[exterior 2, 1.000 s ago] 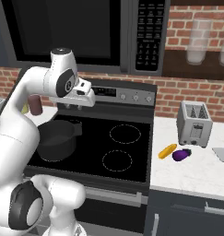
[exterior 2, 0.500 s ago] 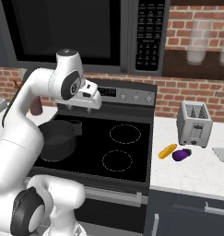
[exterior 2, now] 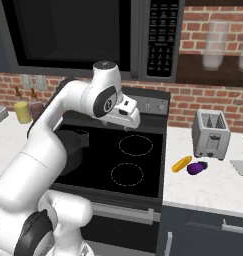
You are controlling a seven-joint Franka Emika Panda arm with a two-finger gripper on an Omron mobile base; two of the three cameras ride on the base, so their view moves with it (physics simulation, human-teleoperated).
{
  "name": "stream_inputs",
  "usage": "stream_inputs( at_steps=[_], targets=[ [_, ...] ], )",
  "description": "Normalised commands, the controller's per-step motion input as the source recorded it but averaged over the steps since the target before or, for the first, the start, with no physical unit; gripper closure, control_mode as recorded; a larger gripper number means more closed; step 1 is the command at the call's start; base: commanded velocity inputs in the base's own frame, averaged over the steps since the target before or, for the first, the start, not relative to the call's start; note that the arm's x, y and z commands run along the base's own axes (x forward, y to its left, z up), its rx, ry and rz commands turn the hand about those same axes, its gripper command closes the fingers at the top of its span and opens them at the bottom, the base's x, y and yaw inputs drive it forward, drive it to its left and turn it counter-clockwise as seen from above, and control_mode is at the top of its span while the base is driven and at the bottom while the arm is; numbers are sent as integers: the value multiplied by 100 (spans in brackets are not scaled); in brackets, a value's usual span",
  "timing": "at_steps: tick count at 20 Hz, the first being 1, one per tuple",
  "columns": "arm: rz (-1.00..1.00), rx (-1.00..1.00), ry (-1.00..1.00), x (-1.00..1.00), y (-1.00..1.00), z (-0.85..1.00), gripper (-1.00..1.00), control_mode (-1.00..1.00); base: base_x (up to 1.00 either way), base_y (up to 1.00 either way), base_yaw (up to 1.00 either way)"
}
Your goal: Put the eggplant and corn in the pot. Retrieve the spatula and lightly stir the vegetables in the pot.
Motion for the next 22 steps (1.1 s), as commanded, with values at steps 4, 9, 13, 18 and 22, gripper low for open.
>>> stream_inputs(
  at_steps=[4,9,13,18,22],
  targets=[
    [-22,0,10,0,-100,-27,-100,-100,0,0,0],
    [-25,0,16,0,-99,-42,-100,-100,0,0,0],
    [-26,0,20,4,-90,-53,-100,-100,0,0,0],
    [-22,0,18,7,-74,-53,-100,-100,0,0,0],
    [-13,0,11,21,-40,-46,-100,-100,0,0,0]
  ],
)
